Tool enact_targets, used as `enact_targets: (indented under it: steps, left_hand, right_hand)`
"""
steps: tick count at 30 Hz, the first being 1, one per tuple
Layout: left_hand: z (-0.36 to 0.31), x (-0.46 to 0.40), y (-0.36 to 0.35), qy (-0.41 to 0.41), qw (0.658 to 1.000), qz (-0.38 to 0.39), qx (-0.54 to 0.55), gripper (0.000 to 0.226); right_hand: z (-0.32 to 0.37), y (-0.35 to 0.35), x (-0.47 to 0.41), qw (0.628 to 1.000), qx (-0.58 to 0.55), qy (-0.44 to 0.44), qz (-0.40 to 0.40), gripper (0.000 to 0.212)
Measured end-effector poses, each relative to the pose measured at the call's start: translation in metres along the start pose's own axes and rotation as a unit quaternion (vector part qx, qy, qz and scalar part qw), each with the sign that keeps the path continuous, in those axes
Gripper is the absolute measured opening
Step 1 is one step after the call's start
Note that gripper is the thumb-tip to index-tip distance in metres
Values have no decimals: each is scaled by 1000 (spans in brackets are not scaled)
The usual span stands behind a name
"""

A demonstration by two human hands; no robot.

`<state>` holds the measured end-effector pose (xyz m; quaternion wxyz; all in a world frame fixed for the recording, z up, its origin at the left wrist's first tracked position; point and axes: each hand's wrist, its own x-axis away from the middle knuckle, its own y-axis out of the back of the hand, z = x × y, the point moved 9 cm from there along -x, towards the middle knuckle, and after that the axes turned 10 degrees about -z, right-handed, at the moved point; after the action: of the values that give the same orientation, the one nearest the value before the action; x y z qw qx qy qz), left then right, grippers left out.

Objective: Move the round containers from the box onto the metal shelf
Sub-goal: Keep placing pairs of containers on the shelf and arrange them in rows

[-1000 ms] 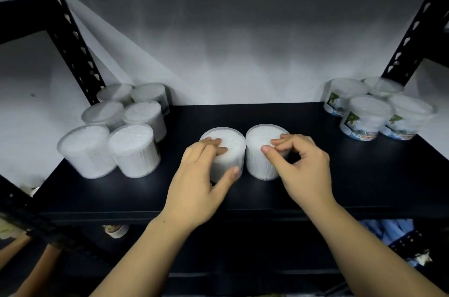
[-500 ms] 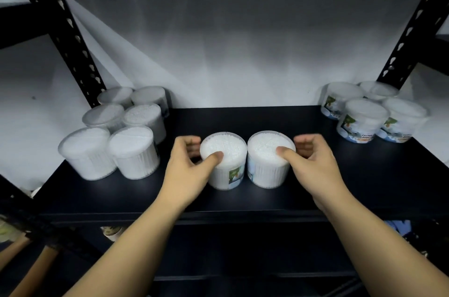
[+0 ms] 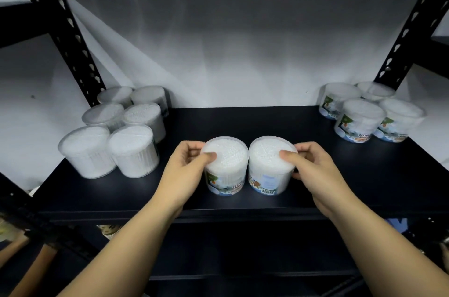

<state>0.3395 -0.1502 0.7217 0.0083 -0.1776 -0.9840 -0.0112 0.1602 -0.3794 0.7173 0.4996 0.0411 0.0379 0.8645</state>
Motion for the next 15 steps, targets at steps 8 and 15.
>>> enact_targets:
  steps: [8, 15]
  left_hand:
    - [-4, 4, -19, 4, 996, 89, 8, 27]
    - [5, 8, -11, 32, 997, 66, 35, 23]
  right_hand:
    - [4, -9, -8, 997, -42, -22, 65, 15]
    - [-1, 7, -4, 999, -39, -21, 29, 32]
